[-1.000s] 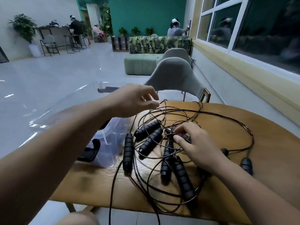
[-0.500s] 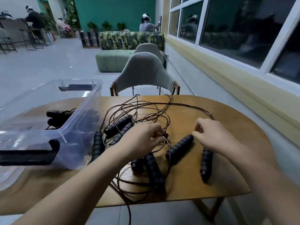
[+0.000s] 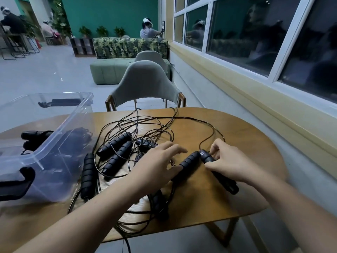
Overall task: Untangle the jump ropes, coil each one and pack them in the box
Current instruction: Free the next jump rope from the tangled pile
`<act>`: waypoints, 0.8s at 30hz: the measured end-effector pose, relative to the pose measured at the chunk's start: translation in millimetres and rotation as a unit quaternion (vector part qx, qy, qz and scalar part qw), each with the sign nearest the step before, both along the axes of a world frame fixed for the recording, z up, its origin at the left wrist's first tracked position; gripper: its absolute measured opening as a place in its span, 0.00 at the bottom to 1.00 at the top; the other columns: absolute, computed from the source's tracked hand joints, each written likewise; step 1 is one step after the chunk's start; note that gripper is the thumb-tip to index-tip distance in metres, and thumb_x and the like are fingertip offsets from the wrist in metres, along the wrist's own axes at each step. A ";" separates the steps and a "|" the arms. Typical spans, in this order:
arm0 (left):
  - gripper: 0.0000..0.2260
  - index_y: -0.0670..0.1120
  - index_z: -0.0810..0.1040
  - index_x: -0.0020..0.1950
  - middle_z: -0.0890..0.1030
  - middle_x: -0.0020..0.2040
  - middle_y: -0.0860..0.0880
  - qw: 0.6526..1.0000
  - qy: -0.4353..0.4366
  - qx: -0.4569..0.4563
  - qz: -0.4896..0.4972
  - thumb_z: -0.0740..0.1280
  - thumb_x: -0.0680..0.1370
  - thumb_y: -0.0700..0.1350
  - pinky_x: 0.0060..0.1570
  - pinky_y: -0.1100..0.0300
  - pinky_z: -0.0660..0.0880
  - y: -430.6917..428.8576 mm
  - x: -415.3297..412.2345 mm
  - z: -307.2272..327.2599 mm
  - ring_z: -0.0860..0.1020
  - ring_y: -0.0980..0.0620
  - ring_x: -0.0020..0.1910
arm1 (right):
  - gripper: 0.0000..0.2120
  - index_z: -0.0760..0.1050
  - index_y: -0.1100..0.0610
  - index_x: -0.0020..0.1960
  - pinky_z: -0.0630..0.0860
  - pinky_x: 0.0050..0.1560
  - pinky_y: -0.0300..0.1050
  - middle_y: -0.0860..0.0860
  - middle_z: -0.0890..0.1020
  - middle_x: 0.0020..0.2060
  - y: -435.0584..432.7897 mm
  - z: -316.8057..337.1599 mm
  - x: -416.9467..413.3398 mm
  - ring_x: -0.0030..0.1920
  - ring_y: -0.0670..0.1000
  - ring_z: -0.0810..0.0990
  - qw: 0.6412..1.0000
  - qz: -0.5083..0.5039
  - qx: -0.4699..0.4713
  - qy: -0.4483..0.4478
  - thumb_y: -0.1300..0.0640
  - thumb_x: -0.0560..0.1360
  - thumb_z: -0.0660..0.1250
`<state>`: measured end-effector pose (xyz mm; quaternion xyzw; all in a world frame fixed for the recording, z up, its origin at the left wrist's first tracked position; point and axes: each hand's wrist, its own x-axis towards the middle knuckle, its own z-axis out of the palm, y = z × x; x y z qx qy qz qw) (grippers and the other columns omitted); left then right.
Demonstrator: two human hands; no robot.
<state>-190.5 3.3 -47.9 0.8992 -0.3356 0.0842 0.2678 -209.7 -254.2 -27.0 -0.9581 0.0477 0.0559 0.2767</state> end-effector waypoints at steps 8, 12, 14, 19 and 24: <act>0.17 0.53 0.80 0.63 0.78 0.69 0.56 0.996 -0.057 -0.043 -0.055 0.75 0.75 0.44 0.68 0.48 0.74 -0.9 1.1 2.0 0.73 0.55 0.73 | 0.16 0.73 0.47 0.61 0.81 0.55 0.56 0.51 0.88 0.50 19.7 31.5 -34.0 0.48 0.56 0.85 0.954 0.231 0.190 -0.009 0.56 0.79 0.76; 0.03 0.48 0.79 0.49 0.83 0.42 0.53 0.992 -0.011 -0.118 -0.040 0.71 0.80 0.44 0.45 0.47 0.78 2.7 -2.8 12.7 0.82 0.52 0.43 | 0.16 0.75 0.53 0.61 0.79 0.48 0.44 0.57 0.88 0.49 15.0 47.0 -35.4 0.44 0.51 0.84 0.933 0.226 0.279 -0.031 0.64 0.79 0.75; 0.05 0.48 0.80 0.49 0.85 0.40 0.53 0.986 0.037 -0.163 -0.026 0.69 0.84 0.46 0.43 0.50 0.80 7.4 -3.1 21.3 0.84 0.53 0.41 | 0.16 0.74 0.57 0.61 0.80 0.46 0.41 0.59 0.88 0.47 10.0 53.7 -33.4 0.43 0.50 0.85 0.921 0.194 0.331 -0.065 0.67 0.78 0.75; 0.06 0.48 0.83 0.50 0.84 0.38 0.49 0.969 0.093 -0.229 0.009 0.68 0.85 0.46 0.37 0.68 0.73 22.4 0.4 33.6 0.81 0.59 0.36 | 0.24 0.74 0.58 0.64 0.78 0.45 0.52 0.63 0.88 0.49 -2.2 59.1 -19.6 0.42 0.55 0.83 0.881 0.085 0.435 -0.164 0.57 0.71 0.75; 0.09 0.49 0.83 0.50 0.83 0.39 0.45 0.956 0.122 -0.265 0.024 0.66 0.86 0.48 0.45 0.48 0.79 26.0 5.3 35.1 0.82 0.44 0.42 | 0.22 0.76 0.59 0.68 0.78 0.43 0.50 0.62 0.87 0.50 8.6 52.3 -13.2 0.43 0.55 0.81 0.858 0.070 0.479 -0.174 0.57 0.75 0.72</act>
